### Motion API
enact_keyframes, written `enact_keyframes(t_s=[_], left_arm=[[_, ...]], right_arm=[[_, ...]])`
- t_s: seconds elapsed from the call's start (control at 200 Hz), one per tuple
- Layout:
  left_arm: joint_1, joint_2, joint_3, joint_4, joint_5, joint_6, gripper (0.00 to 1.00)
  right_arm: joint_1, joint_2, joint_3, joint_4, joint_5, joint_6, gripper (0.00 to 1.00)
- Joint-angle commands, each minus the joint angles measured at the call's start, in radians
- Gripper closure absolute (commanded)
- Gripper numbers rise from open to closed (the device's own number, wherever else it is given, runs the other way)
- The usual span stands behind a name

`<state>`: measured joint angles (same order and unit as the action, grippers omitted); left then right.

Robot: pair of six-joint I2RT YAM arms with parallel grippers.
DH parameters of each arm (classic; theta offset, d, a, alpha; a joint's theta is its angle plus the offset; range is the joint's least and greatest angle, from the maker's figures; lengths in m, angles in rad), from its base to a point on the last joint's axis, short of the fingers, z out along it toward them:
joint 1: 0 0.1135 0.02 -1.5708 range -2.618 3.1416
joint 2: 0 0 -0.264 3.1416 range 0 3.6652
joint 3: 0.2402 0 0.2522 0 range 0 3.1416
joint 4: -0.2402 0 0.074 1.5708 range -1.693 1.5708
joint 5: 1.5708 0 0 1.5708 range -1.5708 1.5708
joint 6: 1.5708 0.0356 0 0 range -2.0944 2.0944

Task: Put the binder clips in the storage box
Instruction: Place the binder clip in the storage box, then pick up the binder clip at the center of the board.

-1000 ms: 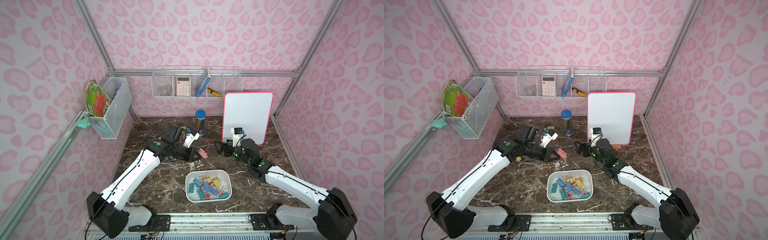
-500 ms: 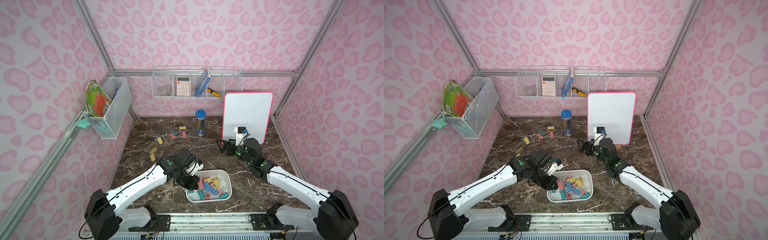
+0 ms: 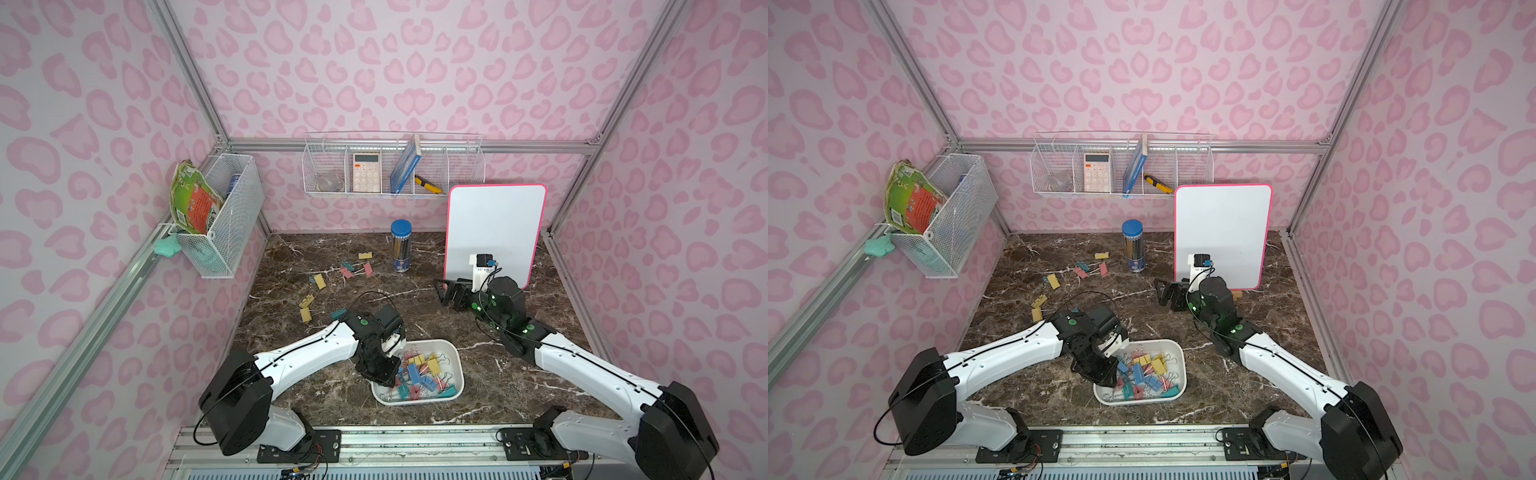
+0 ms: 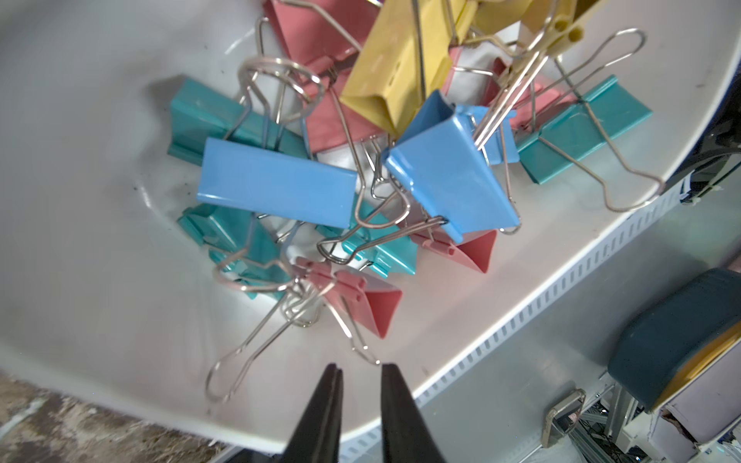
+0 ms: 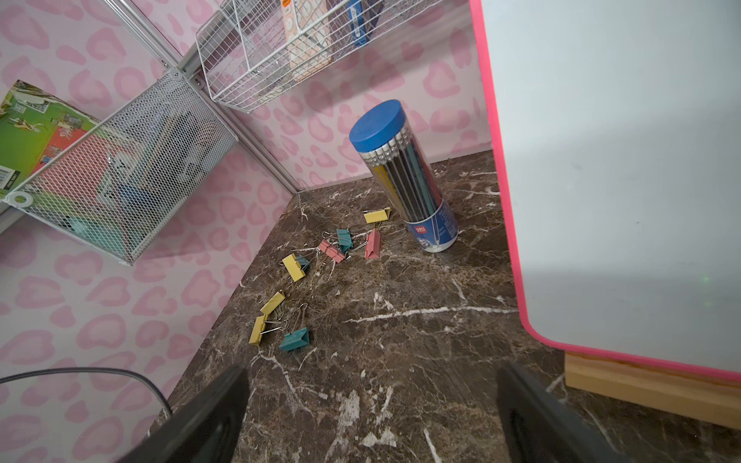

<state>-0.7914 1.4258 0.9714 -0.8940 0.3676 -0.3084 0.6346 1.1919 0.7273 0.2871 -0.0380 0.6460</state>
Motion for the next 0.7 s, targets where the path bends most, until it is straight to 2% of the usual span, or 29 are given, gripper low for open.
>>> enact_keyframes(t_s=[0.0, 0.085, 0.115, 0.205, 0.315, 0.41, 0.51, 0.695], left_arm=[[0.000, -0.055, 0.032, -0.021, -0.046, -0.002, 0.67], [0.004, -0.116, 0.080, -0.022, -0.103, -0.026, 0.65], [0.007, -0.131, 0.106, -0.032, -0.150, -0.061, 0.64], [0.040, -0.158, 0.162, -0.005, -0.263, -0.069, 0.64], [0.176, -0.110, 0.250, 0.032, -0.386, -0.112, 0.66], [0.313, -0.054, 0.300, 0.108, -0.410, -0.161, 0.67], [0.406, 0.007, 0.324, 0.224, -0.447, -0.168, 0.67], [0.552, 0.242, 0.492, 0.221, -0.406, -0.194, 0.67]], right_arm=[[0.000, 0.004, -0.002, 0.018, 0.000, -0.002, 0.02], [0.001, 0.010, -0.001, 0.024, -0.003, 0.001, 0.02], [0.000, 0.010, -0.002, 0.026, -0.006, 0.001, 0.02], [0.001, 0.008, -0.007, 0.032, -0.004, 0.005, 0.02], [0.000, 0.009, -0.018, 0.051, -0.007, 0.011, 0.02], [0.004, 0.001, -0.014, 0.035, -0.001, 0.012, 0.02], [0.029, -0.014, -0.018, 0.037, 0.025, -0.004, 0.02], [0.100, -0.008, 0.021, 0.003, 0.082, -0.068, 0.02]])
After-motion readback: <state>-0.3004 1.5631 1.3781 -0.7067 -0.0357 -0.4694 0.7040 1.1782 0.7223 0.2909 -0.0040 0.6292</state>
